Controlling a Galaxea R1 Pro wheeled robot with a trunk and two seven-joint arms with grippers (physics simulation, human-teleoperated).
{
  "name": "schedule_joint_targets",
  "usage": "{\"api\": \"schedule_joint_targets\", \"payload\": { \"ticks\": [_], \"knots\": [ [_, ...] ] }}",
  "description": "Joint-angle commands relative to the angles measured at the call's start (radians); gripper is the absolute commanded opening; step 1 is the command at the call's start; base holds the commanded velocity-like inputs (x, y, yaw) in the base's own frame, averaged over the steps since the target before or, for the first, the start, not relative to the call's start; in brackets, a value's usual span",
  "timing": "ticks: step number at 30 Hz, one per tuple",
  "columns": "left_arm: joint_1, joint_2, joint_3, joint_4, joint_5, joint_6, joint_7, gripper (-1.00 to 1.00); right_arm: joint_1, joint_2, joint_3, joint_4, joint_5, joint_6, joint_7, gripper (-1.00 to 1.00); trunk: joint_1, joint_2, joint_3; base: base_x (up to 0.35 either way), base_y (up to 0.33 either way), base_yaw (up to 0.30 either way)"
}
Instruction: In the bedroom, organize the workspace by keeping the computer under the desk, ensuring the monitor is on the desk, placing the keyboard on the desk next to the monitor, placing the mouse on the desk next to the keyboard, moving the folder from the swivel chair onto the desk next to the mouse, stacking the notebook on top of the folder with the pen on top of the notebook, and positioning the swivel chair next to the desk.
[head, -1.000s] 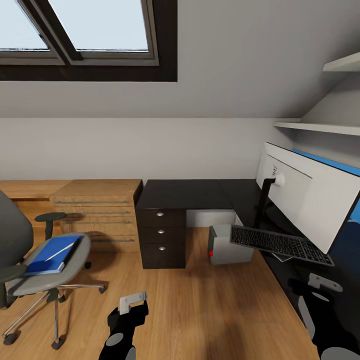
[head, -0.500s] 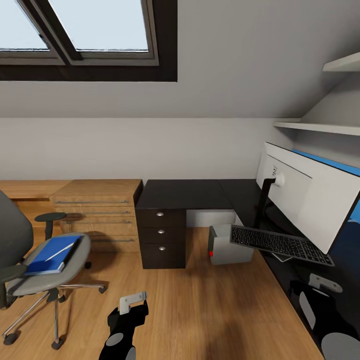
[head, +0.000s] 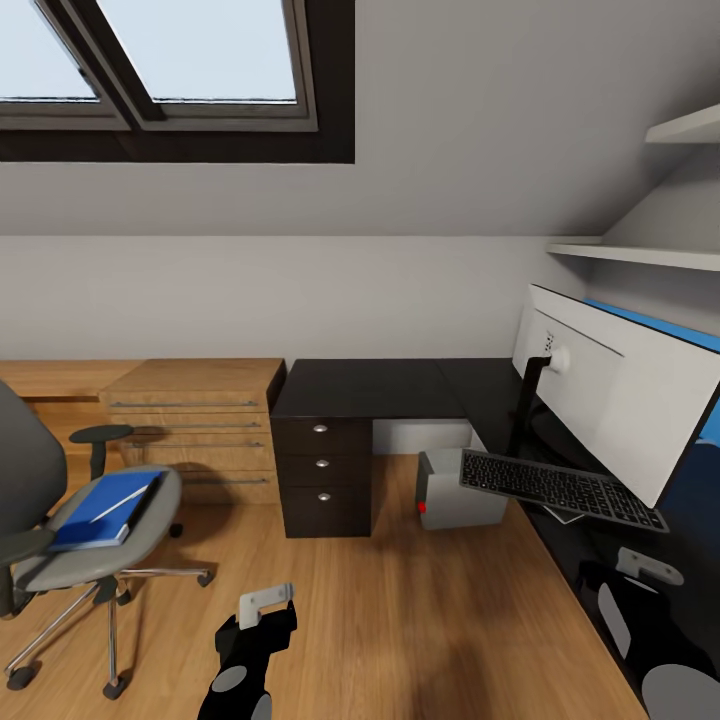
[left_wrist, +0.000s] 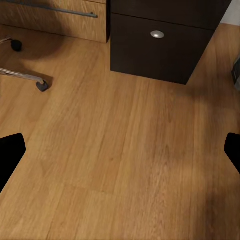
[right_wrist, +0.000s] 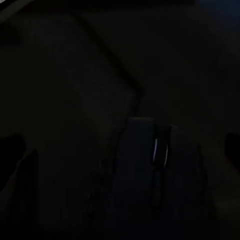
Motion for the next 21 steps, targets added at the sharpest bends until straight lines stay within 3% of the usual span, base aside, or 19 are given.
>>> {"api": "schedule_joint_targets", "payload": {
  "ticks": [1, 8, 21],
  "knots": [
    [-0.001, 0.000, -0.002, -0.001, 0.008, 0.003, 0.008, 1.00, -0.001, 0.000, -0.001, -0.002, 0.002, 0.006, -0.002, 1.00, 0.000, -0.001, -0.001, -0.027, 0.000, 0.000],
    [-0.001, 0.000, -0.002, -0.002, 0.008, 0.003, 0.008, 1.00, -0.001, 0.001, -0.001, -0.001, 0.002, 0.006, -0.001, 1.00, 0.000, -0.001, -0.001, -0.126, 0.000, 0.000],
    [-0.001, -0.001, -0.002, -0.002, 0.010, 0.003, 0.008, 1.00, -0.001, 0.004, 0.001, 0.000, 0.003, 0.006, -0.001, 1.00, 0.000, -0.001, -0.001, -0.009, 0.000, 0.000]
  ]
}}
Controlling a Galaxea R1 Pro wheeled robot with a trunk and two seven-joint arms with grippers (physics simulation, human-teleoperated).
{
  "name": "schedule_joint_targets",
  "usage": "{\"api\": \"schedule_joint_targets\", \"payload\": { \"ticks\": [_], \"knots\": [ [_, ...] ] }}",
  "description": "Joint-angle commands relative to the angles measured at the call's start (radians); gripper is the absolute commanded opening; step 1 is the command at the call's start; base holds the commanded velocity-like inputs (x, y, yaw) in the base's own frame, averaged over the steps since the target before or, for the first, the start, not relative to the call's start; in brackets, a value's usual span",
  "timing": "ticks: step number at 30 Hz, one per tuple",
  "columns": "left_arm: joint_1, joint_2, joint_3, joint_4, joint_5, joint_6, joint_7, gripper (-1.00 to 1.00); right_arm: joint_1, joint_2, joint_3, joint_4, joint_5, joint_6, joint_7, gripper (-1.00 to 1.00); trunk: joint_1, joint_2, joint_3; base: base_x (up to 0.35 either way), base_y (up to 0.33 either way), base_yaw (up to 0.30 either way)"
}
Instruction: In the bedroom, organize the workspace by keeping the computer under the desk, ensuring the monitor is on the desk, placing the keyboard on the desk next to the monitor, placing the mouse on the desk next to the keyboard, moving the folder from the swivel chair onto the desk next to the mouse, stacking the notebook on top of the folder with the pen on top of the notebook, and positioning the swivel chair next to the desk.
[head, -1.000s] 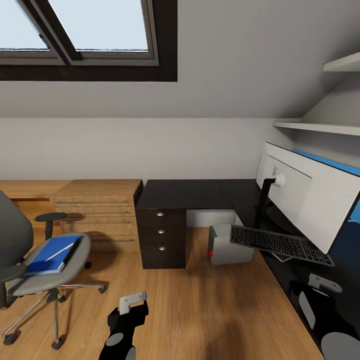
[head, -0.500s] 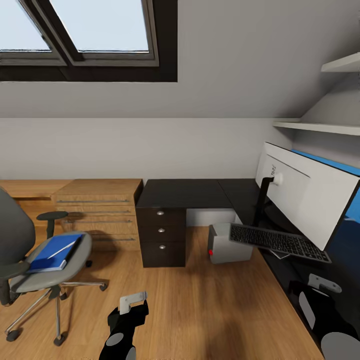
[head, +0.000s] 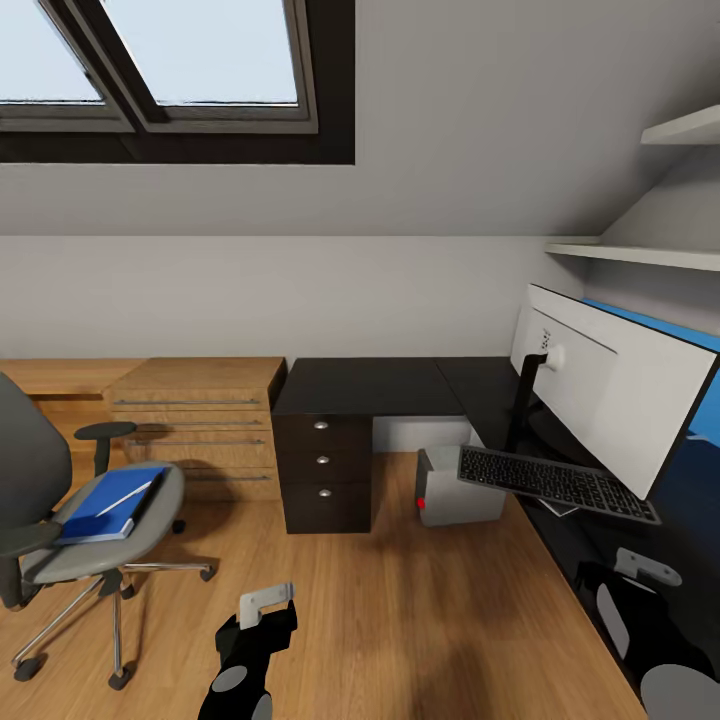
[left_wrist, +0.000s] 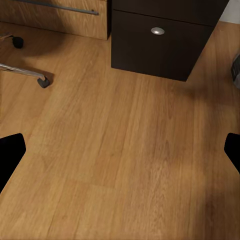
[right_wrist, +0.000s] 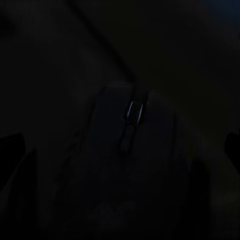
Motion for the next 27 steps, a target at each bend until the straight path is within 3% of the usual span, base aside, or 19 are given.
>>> {"api": "schedule_joint_targets", "payload": {
  "ticks": [1, 16, 17, 27],
  "knots": [
    [-0.001, 0.000, -0.002, -0.001, 0.009, 0.003, 0.008, 1.00, -0.001, 0.000, -0.001, 0.000, 0.002, 0.006, -0.002, 1.00, 0.000, -0.001, -0.001, 0.000, 0.000, 0.000],
    [-0.001, 0.001, -0.002, -0.002, 0.009, 0.003, 0.008, 1.00, -0.001, 0.002, 0.000, 0.006, 0.002, 0.008, -0.002, 1.00, 0.000, -0.001, -0.001, 0.000, 0.000, 0.000],
    [-0.001, 0.001, -0.002, -0.002, 0.009, 0.003, 0.008, 1.00, -0.001, 0.002, 0.000, 0.006, 0.002, 0.008, -0.002, -1.00, 0.000, -0.001, -0.001, 0.000, 0.000, 0.000],
    [-0.001, 0.001, -0.002, -0.002, 0.009, 0.003, 0.008, 1.00, -0.001, 0.002, 0.000, 0.006, 0.001, 0.008, -0.002, -1.00, 0.000, -0.001, -0.001, 0.000, 0.000, 0.000]
  ]
}}
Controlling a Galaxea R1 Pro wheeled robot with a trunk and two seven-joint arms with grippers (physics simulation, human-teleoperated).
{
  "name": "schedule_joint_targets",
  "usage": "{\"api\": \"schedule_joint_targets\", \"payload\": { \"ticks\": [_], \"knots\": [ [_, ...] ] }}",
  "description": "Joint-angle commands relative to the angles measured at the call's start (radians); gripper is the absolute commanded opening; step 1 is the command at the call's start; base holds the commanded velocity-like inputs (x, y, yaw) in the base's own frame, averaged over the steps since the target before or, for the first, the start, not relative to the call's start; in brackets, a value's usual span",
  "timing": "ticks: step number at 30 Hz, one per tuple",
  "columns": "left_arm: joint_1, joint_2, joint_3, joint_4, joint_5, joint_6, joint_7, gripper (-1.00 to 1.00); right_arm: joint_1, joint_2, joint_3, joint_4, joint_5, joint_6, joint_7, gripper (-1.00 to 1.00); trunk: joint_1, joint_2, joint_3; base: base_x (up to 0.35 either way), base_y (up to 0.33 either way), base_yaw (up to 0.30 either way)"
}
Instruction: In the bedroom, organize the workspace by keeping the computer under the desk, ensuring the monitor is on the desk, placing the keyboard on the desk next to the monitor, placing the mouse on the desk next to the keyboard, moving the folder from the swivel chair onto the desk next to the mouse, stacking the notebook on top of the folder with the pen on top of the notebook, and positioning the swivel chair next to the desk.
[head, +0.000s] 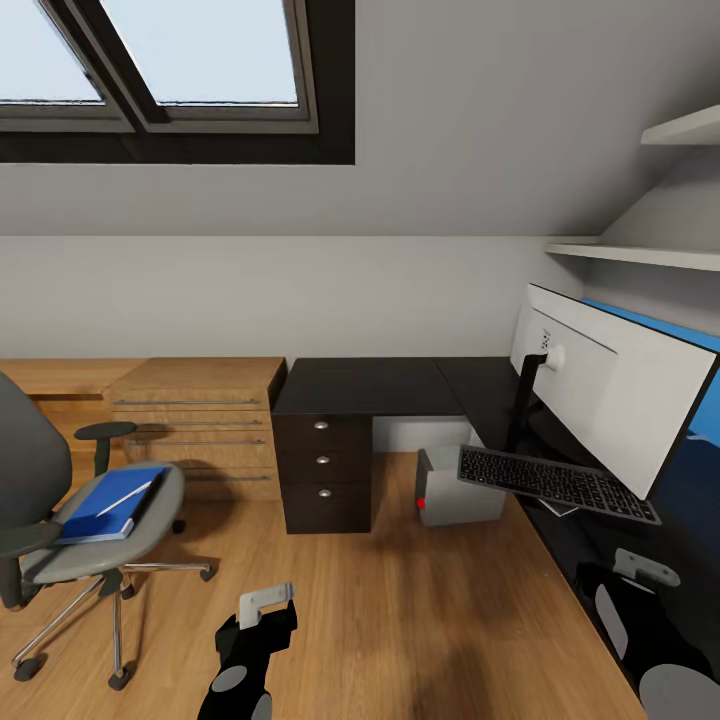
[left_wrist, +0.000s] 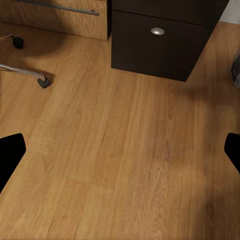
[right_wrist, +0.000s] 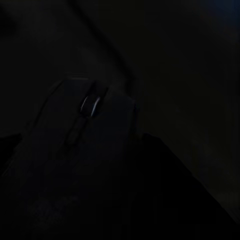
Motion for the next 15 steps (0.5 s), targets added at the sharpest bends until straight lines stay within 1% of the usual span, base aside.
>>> {"api": "schedule_joint_targets", "payload": {
  "ticks": [1, 15],
  "knots": [
    [-0.001, 0.000, -0.002, -0.001, 0.009, 0.003, 0.008, 1.00, 0.000, 0.001, -0.001, -0.001, -0.008, 0.008, 0.000, -1.00, 0.000, -0.001, -0.001, 0.000, 0.000, 0.000],
    [-0.001, 0.001, -0.002, -0.001, 0.009, 0.003, 0.008, 1.00, 0.000, 0.001, 0.000, -0.006, -0.008, 0.008, 0.001, -1.00, 0.000, -0.001, -0.001, 0.000, 0.000, 0.000]
  ]
}}
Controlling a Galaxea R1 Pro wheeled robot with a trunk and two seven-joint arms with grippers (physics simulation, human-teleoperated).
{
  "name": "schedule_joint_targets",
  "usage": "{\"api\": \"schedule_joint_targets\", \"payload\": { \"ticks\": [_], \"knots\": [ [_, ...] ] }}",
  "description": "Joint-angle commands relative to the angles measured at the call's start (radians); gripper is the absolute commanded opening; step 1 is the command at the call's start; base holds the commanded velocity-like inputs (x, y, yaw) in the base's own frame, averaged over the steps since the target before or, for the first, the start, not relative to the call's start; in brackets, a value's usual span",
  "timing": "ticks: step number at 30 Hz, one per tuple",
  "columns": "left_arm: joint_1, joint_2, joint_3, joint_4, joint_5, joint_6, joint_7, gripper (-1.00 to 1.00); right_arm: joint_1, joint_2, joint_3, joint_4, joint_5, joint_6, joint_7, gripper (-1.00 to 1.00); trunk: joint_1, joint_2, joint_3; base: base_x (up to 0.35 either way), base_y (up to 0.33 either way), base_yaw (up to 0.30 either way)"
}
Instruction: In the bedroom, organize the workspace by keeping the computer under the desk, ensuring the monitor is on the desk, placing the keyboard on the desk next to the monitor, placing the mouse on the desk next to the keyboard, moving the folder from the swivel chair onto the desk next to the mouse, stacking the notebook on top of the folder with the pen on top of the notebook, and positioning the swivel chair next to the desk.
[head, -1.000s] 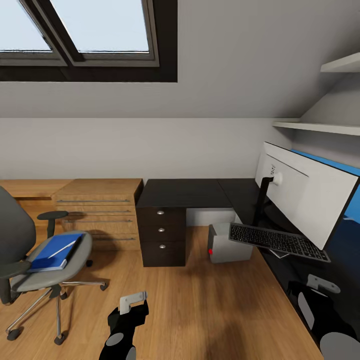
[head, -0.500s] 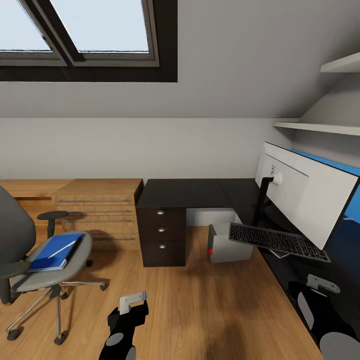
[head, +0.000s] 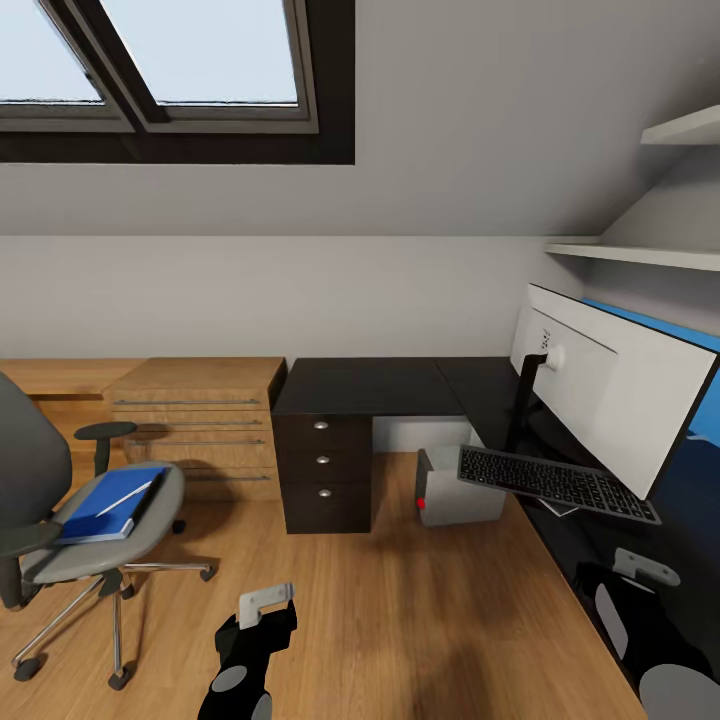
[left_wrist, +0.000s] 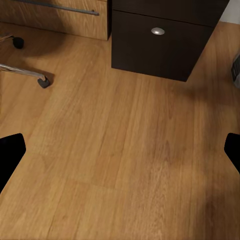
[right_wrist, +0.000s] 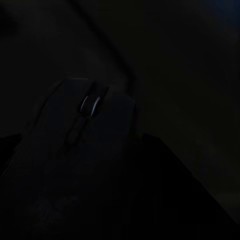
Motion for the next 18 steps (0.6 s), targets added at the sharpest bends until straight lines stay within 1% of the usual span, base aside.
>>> {"api": "schedule_joint_targets", "payload": {
  "ticks": [1, 2, 4, 6, 8, 11, 13, 15, 16, 18],
  "knots": [
    [-0.001, 0.000, -0.002, -0.001, 0.008, 0.003, 0.008, 1.00, -0.001, 0.000, -0.001, -0.002, -0.002, 0.005, -0.002, -1.00, 0.000, -0.001, -0.001, 0.000, 0.000, 0.000],
    [-0.001, 0.000, -0.002, -0.001, 0.008, 0.003, 0.008, 1.00, -0.001, 0.001, -0.001, -0.003, -0.002, 0.005, -0.002, -1.00, 0.000, -0.001, -0.001, 0.000, 0.000, 0.000],
    [-0.001, 0.000, -0.002, -0.002, 0.008, 0.003, 0.008, 1.00, 0.000, 0.043, -0.003, -0.101, -0.002, 0.007, -0.002, -1.00, 0.000, -0.001, -0.001, 0.000, 0.000, 0.000],
    [-0.001, 0.000, -0.002, -0.002, 0.008, 0.003, 0.008, 1.00, 0.003, 0.078, -0.003, -0.193, -0.001, 0.044, -0.003, -1.00, 0.000, -0.001, -0.001, 0.000, 0.000, 0.000],
    [-0.001, 0.000, -0.002, -0.002, 0.008, 0.003, 0.008, 1.00, 0.004, 0.095, -0.003, -0.238, -0.001, 0.068, -0.003, -1.00, 0.000, -0.001, -0.001, 0.000, 0.000, 0.000],
    [-0.001, 0.000, -0.002, -0.002, 0.008, 0.003, 0.008, 1.00, 0.006, 0.108, -0.003, -0.270, -0.001, 0.083, -0.002, -1.00, 0.000, -0.001, -0.001, 0.000, 0.000, 0.000],
    [-0.001, 0.000, -0.002, -0.002, 0.008, 0.003, 0.008, 1.00, 0.007, 0.112, -0.003, -0.277, -0.001, 0.092, -0.002, -1.00, 0.000, -0.001, -0.001, 0.000, 0.000, 0.000],
    [-0.001, 0.000, -0.002, -0.002, 0.008, 0.003, 0.008, 1.00, 0.007, 0.123, -0.001, -0.281, 0.000, 0.106, -0.003, -1.00, 0.000, -0.001, -0.001, 0.000, 0.000, 0.000],
    [-0.001, 0.000, -0.002, -0.002, 0.008, 0.003, 0.008, 1.00, 0.007, 0.133, 0.001, -0.282, 0.001, 0.116, -0.003, -1.00, 0.000, -0.001, -0.001, 0.000, 0.000, 0.000],
    [-0.001, 0.000, -0.002, -0.002, 0.008, 0.003, 0.008, 1.00, 0.007, 0.169, 0.003, -0.305, 0.006, 0.147, -0.004, -1.00, 0.000, -0.001, -0.001, 0.000, 0.000, 0.000]
  ]
}}
